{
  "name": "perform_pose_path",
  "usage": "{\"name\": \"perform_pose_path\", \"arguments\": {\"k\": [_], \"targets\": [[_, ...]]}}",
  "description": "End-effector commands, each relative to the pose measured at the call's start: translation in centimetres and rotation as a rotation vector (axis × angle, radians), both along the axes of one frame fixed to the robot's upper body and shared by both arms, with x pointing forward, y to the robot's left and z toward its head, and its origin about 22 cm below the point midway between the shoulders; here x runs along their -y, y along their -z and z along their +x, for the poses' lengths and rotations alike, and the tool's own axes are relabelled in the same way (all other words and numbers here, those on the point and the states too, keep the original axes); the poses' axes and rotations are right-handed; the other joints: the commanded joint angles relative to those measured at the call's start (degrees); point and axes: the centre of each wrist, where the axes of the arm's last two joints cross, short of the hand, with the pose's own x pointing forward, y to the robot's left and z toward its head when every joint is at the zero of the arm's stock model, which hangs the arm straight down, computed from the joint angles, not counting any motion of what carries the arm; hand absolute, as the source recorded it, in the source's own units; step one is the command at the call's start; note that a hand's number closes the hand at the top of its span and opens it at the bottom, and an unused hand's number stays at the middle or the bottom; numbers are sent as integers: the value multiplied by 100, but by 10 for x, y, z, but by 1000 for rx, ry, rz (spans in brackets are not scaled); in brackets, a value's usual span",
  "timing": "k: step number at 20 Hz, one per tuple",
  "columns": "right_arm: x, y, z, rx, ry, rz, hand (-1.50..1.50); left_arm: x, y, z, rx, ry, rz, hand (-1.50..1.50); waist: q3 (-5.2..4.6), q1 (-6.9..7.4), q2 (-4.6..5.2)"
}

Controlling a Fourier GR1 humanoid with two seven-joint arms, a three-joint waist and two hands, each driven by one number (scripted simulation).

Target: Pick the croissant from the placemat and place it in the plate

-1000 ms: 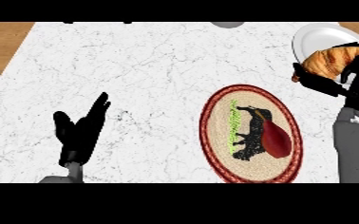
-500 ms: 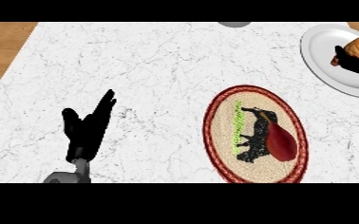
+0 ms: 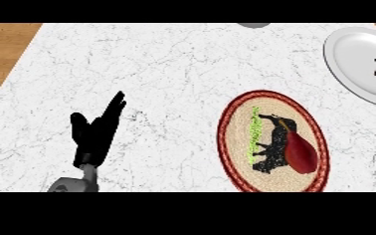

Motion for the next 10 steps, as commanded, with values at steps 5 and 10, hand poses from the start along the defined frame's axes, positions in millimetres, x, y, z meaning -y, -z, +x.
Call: {"name": "perform_pose_path", "arguments": {"k": [5, 10], "targets": [[7, 15, -6, -285, -84, 68, -150, 18, 3, 0, -44, 60, -31, 0, 0, 189, 100], [1, 21, -3, -109, -192, 129, -150, -1, 11, 0, -55, 20, -17, 0, 18, 83, 106]]}}
